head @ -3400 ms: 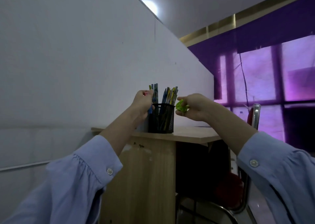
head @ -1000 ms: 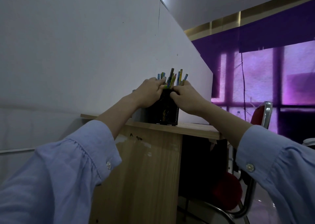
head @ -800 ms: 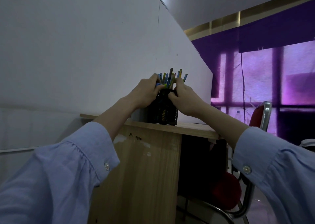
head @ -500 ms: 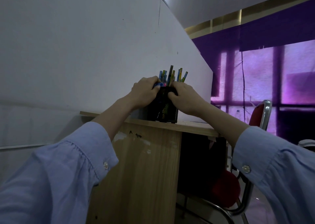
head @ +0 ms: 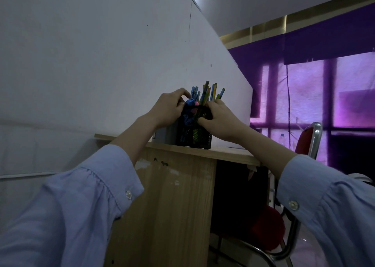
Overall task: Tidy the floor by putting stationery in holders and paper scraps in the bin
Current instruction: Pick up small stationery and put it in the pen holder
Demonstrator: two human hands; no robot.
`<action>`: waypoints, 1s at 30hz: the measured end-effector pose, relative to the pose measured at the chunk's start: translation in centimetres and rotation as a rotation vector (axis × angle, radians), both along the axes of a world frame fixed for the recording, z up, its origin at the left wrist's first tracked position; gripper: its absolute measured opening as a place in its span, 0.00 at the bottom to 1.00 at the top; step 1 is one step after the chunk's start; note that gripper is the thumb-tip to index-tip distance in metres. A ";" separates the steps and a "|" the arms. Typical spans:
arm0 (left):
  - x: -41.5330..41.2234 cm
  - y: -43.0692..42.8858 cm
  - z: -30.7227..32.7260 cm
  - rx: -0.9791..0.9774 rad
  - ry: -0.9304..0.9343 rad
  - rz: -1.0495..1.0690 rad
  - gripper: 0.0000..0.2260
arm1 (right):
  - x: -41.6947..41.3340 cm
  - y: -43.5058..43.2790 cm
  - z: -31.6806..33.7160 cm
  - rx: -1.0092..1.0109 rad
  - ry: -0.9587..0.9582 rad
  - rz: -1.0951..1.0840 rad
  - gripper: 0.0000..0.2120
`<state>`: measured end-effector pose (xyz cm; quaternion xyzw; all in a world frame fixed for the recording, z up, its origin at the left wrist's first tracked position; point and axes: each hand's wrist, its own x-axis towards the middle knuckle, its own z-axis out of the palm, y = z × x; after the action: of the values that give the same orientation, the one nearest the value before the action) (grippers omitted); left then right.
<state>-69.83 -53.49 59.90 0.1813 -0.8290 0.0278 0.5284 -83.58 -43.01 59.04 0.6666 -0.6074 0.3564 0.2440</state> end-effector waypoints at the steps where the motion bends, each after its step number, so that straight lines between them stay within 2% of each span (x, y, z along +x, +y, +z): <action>1: 0.0 0.0 -0.1 0.021 0.009 -0.021 0.14 | 0.0 0.0 0.0 0.003 0.004 -0.001 0.20; 5: -0.1 0.0 -0.1 0.079 0.036 -0.071 0.14 | 0.0 -0.1 -0.2 0.011 0.008 -0.001 0.22; 17: -0.4 0.0 0.4 0.077 0.073 -0.121 0.10 | -0.4 -0.1 -0.4 0.008 -0.059 0.073 0.23; 25: -1.2 0.2 1.3 0.132 0.128 0.048 0.11 | -0.9 -0.3 -0.3 -0.007 -0.094 0.091 0.24; 30: -2.0 0.3 1.0 0.108 0.093 0.141 0.09 | -1.0 -0.4 -0.4 -0.024 -0.064 0.076 0.23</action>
<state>-71.83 -53.17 60.86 0.2685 -0.7892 0.0115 0.5523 -84.62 -43.39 58.66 0.6747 -0.5848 0.3937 0.2185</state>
